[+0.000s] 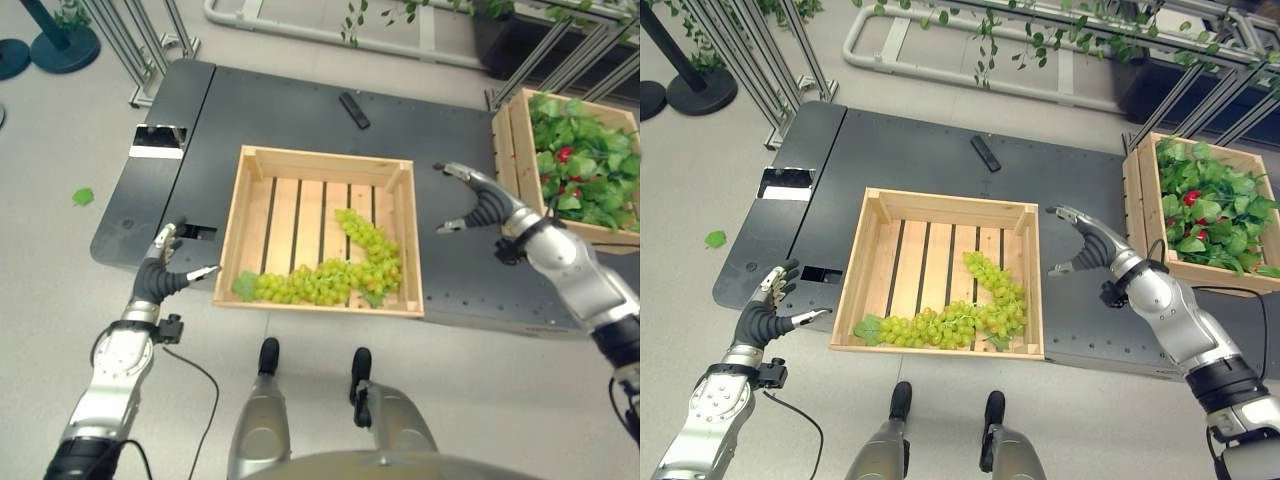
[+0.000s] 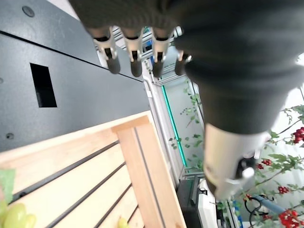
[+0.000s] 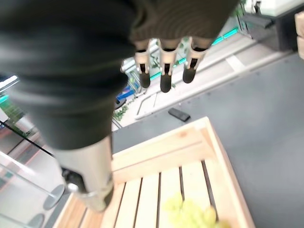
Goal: Pick up the fruits from the basket on one side to the basket on the other side
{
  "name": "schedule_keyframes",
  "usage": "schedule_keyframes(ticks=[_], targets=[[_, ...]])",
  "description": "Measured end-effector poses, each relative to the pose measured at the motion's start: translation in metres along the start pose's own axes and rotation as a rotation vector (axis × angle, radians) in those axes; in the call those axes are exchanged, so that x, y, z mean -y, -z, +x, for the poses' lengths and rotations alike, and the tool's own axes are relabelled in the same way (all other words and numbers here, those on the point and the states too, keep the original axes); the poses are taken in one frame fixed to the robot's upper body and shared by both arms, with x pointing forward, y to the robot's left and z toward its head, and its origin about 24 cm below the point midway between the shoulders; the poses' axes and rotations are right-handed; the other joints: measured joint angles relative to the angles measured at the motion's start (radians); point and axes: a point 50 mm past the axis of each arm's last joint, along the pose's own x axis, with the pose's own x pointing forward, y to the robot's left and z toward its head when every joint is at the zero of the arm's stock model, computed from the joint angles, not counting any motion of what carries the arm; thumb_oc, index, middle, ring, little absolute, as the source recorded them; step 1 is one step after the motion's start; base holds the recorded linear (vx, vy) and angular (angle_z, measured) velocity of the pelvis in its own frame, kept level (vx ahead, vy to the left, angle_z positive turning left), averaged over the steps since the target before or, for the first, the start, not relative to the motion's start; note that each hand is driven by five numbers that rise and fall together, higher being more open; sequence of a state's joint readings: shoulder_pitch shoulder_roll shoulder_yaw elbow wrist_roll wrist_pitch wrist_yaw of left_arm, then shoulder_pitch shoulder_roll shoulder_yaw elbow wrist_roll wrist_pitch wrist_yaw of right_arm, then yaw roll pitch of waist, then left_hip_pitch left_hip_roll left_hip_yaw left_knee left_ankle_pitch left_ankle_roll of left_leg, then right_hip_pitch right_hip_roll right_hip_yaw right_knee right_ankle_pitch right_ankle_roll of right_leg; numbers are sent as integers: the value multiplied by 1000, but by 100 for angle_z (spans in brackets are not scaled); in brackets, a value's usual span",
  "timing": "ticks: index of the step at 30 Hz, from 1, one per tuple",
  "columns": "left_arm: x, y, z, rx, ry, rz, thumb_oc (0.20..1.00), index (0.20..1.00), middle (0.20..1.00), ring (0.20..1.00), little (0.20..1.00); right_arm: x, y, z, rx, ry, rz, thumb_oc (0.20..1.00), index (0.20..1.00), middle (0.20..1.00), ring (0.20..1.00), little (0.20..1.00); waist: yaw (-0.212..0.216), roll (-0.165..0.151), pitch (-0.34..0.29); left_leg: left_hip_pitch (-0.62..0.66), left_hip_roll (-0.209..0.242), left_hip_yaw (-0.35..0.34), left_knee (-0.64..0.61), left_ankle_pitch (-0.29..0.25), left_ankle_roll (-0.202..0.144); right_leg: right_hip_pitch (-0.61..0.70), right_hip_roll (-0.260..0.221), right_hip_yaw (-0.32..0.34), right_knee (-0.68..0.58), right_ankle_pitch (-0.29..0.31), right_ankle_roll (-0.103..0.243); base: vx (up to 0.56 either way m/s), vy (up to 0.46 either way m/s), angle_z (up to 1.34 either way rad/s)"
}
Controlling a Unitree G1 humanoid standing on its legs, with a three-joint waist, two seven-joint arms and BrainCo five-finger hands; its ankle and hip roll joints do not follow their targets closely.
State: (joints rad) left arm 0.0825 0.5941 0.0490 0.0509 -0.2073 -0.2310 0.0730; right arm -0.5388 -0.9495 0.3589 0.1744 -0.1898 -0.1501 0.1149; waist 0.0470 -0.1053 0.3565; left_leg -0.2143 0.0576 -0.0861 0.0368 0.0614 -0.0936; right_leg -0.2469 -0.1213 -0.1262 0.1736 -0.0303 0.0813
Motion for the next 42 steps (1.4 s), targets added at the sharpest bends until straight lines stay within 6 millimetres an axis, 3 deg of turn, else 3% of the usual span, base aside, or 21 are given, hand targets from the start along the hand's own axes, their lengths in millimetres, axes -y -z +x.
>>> schedule_keyframes(ticks=[5, 8, 17, 21, 27, 34, 42], targets=[[-1, -6, 7, 29, -12, 2, 1000, 1000, 1000, 1000, 1000, 3, -15, 13, 56, -3, -12, 1000, 1000, 1000, 1000, 1000, 7, -20, 29, -5, 0, 0, 1, 0, 0, -1, 0, -3, -4, 0, 0, -13, -1, 2], [0, -10, 11, 45, -11, -1, 1000, 1000, 1000, 1000, 1000, -7, -22, 18, 80, -14, 57, 1000, 1000, 1000, 1000, 1000, 20, -37, 40, -6, 1, 0, 2, 0, 0, -1, 1, -4, -5, 0, 0, 0, 0, 0], [4, -12, 13, 54, -15, -5, 1000, 1000, 1000, 1000, 1000, -22, -29, 34, 73, -18, 149, 1000, 1000, 1000, 1000, 1000, 25, -44, 66, -21, -6, 1, 15, -1, -1, -11, -2, -2, 2, 2, -1, -16, 15, 0], [3, -12, 14, 56, -18, -4, 1000, 1000, 1000, 1000, 1000, -17, -32, 37, 75, -8, 136, 1000, 1000, 1000, 1000, 1000, 24, -44, 84, -45, -8, 4, 27, -1, 0, -38, -2, 5, 10, 7, -3, -31, 31, -5], [0, -26, 24, 111, -28, 4, 1000, 1000, 1000, 1000, 1000, 7, -57, 55, 157, -16, -31, 1000, 1000, 1000, 1000, 1000, 28, -38, 154, -112, -7, 29, 85, -12, 0, -113, -1, 34, 52, 13, -7, -63, 22, -13], [1, -30, 32, 132, -61, -5, 1000, 1000, 1000, 1000, 1000, -11, -35, 70, 15, -32, 77, 1000, 1000, 1000, 1000, 1000, 22, -33, 170, -199, -7, 29, 141, -17, -2, -199, -3, 38, 102, 15, -11, -48, -5, -2], [15, -35, 38, 155, -56, -27, 1000, 1000, 1000, 1000, 1000, -17, -25, 86, -94, 24, 112, 1000, 1000, 1000, 1000, 1000, 23, -13, 182, -327, -11, 29, 188, -15, -2, -333, -8, 56, 157, 18, -16, -19, 2, -2]])
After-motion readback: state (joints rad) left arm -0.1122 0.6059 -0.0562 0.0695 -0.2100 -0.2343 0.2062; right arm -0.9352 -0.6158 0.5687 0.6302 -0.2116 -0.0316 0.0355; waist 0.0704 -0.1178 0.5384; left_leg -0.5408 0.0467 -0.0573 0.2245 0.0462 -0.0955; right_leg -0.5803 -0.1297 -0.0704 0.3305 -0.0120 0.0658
